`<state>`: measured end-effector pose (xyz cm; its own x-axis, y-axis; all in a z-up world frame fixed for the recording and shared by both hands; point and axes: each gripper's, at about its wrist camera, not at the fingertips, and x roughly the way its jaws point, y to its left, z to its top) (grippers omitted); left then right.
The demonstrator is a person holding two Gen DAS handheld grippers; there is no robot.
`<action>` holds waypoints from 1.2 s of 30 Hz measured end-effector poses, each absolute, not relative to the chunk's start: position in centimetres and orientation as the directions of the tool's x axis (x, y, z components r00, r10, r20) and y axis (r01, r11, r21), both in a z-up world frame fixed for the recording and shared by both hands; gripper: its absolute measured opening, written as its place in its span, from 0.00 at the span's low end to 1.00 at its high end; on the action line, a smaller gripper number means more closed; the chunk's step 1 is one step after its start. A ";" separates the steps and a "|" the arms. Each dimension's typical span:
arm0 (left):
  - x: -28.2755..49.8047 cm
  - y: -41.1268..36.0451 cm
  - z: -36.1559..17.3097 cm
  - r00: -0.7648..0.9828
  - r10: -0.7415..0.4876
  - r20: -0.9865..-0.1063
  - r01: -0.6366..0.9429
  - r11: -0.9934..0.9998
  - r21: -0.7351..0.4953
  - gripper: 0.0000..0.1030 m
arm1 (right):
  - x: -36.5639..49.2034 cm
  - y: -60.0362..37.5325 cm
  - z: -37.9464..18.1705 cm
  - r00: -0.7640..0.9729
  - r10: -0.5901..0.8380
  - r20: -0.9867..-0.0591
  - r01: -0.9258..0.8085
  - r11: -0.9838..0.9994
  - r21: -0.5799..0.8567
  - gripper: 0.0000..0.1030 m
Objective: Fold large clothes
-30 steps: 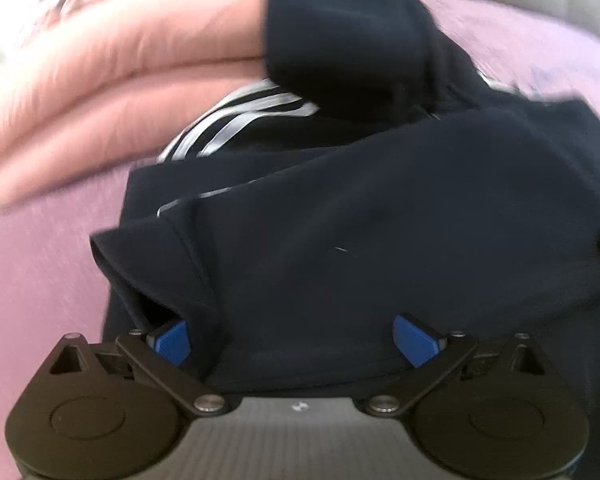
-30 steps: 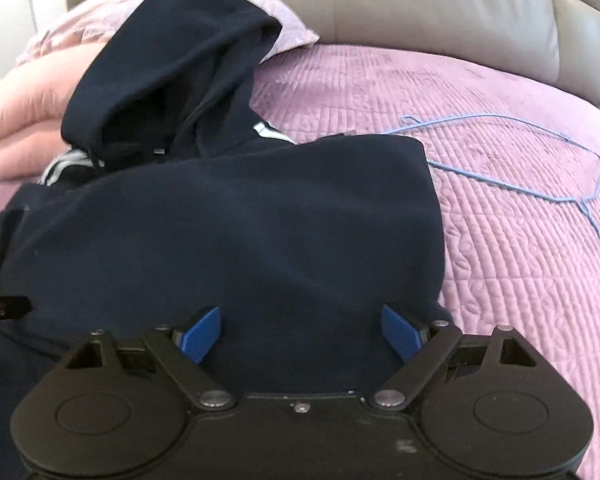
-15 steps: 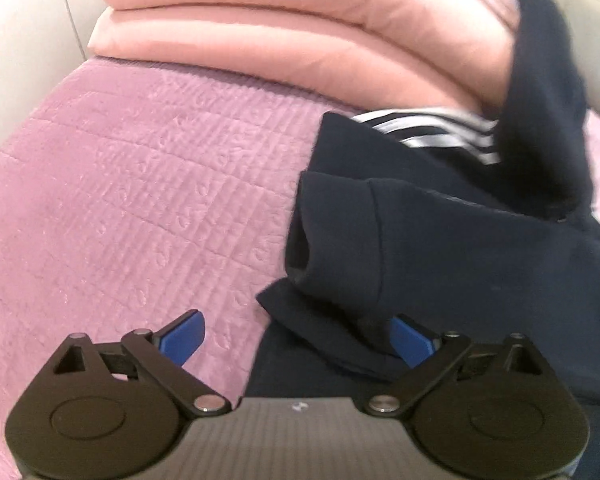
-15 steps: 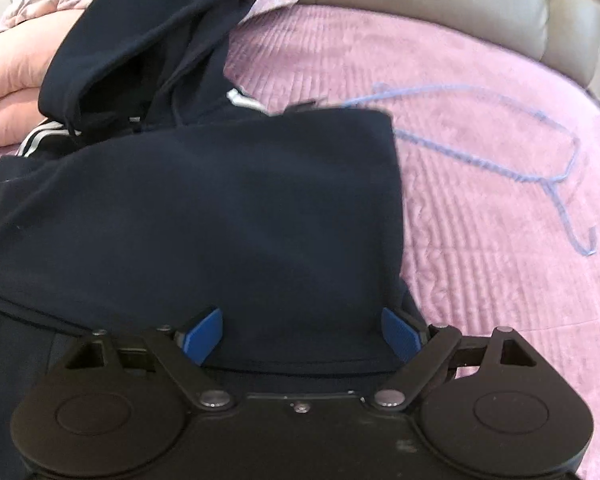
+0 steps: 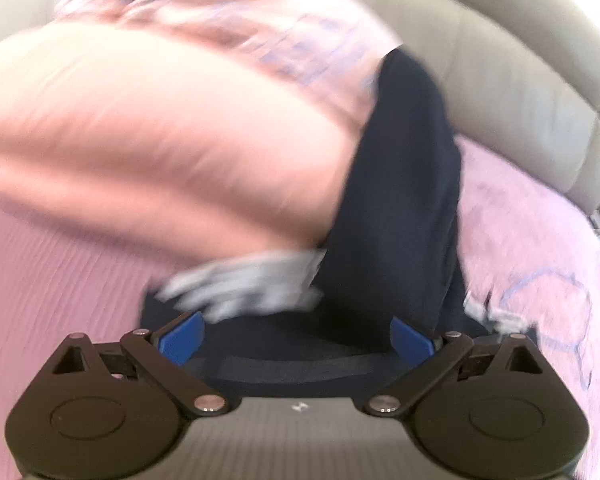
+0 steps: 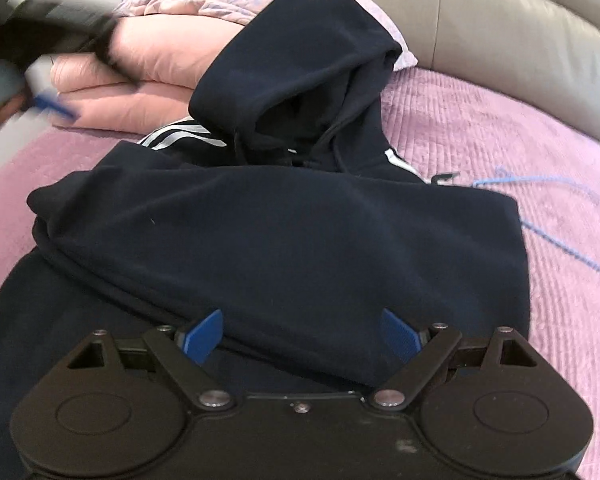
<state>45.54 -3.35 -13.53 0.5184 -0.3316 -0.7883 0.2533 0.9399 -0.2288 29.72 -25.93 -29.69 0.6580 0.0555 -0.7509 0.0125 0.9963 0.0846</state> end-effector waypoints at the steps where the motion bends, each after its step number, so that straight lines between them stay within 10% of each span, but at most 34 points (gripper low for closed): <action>1: 47.0 -4.5 -13.5 0.518 -0.341 -0.784 0.266 0.936 -0.231 0.98 | 29.8 -26.5 -29.8 0.653 0.070 -0.754 0.026 0.993 0.115 0.99; 12: 58.7 -15.2 -14.8 0.539 -0.380 -0.752 0.298 0.921 -0.252 0.98 | 31.5 -29.5 -32.0 0.676 0.138 -0.724 0.083 0.962 0.261 1.00; 13: 58.7 -15.9 -14.8 0.559 -0.371 -0.742 0.304 0.924 -0.232 0.89 | 31.6 -29.3 -32.4 0.685 0.135 -0.716 0.075 0.965 0.253 1.00; 16: 57.9 -18.1 -14.4 0.592 -0.322 -0.739 0.342 0.930 -0.131 0.18 | 31.7 -28.9 -32.8 0.705 0.111 -0.701 0.044 0.979 0.200 1.00; 22: 50.4 -18.0 -11.6 0.637 -0.454 -0.623 0.485 0.864 -0.134 0.08 | 31.2 -32.1 -32.3 0.732 0.192 -0.654 0.120 0.908 0.401 0.99; 29: 37.3 -10.8 -9.7 0.460 -0.684 -0.566 0.693 0.675 -0.252 0.16 | 27.9 -39.4 -30.0 0.808 0.108 -0.579 0.347 0.707 0.617 0.99; 30: 36.9 -10.6 -10.2 0.477 -0.654 -0.586 0.687 0.694 -0.215 0.24 | 27.1 -40.4 -29.6 0.818 0.075 -0.571 0.371 0.690 0.622 0.99; 32: 38.0 -11.2 -11.4 0.527 -0.571 -0.629 0.656 0.744 -0.126 0.82 | 25.9 -42.0 -29.0 0.831 0.058 -0.553 0.390 0.649 0.654 0.99; 36: 43.4 -14.3 -12.4 0.538 -0.529 -0.657 0.624 0.774 -0.112 0.81 | 24.3 -43.1 -28.9 0.847 0.085 -0.525 0.386 0.581 0.717 0.99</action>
<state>43.41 -14.28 -12.36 0.5377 -0.5288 -0.6567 0.6238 0.7735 -0.1121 24.27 -43.08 -28.87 0.8468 0.0850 -0.5251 0.3861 0.5808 0.7166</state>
